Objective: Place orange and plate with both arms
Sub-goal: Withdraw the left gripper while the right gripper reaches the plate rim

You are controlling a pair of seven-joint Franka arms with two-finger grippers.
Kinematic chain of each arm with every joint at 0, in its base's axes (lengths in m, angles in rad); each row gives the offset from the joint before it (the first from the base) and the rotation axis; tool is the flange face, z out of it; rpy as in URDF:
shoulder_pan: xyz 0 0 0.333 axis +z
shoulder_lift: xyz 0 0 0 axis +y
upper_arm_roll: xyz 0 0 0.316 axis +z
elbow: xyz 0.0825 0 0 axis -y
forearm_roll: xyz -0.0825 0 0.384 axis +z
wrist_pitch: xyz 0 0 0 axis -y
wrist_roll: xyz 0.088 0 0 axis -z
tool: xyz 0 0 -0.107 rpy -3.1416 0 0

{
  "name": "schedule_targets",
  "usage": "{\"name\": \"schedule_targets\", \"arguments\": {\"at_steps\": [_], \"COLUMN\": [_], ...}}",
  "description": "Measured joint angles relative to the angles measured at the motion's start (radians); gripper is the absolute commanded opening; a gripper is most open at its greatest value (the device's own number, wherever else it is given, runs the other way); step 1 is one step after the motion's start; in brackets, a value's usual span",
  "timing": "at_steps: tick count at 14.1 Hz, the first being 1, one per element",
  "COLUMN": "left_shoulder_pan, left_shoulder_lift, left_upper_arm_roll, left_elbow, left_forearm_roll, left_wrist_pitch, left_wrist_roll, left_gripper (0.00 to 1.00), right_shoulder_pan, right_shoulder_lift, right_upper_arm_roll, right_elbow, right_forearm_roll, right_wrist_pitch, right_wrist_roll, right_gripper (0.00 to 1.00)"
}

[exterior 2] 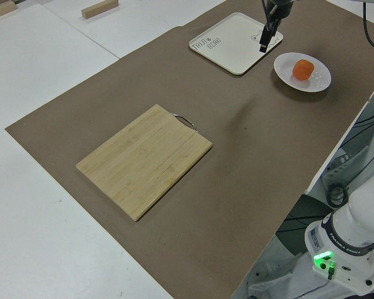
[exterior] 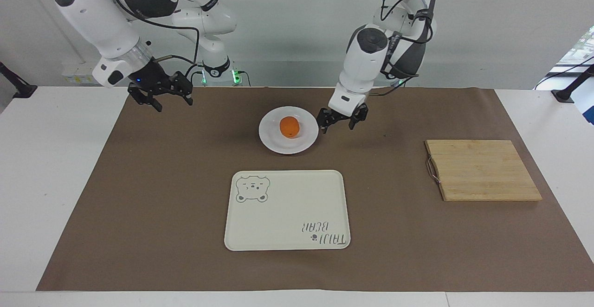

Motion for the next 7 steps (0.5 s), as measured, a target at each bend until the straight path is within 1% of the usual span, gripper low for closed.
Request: {"name": "schedule_targets", "arguments": {"at_steps": [3, 7], "left_shoulder_pan": [0.115, 0.255], "left_shoulder_lift": [-0.013, -0.016], "left_upper_arm_roll": [0.002, 0.003], "left_elbow": [0.035, 0.083], "left_forearm_roll": [0.0, 0.0], "left_wrist_pitch": [-0.066, -0.164], "left_wrist_roll": [0.166, 0.382], "left_gripper": [1.0, 1.0], "right_shoulder_pan": [0.009, 0.079], "right_shoulder_lift": [0.005, 0.031], "right_upper_arm_roll": [0.001, 0.003], "right_elbow": [-0.098, -0.256], "right_forearm_roll": [0.162, 0.351], "right_wrist_pitch": [0.057, 0.238], "right_wrist_roll": [-0.06, -0.144], "right_gripper": [1.0, 1.0]}}
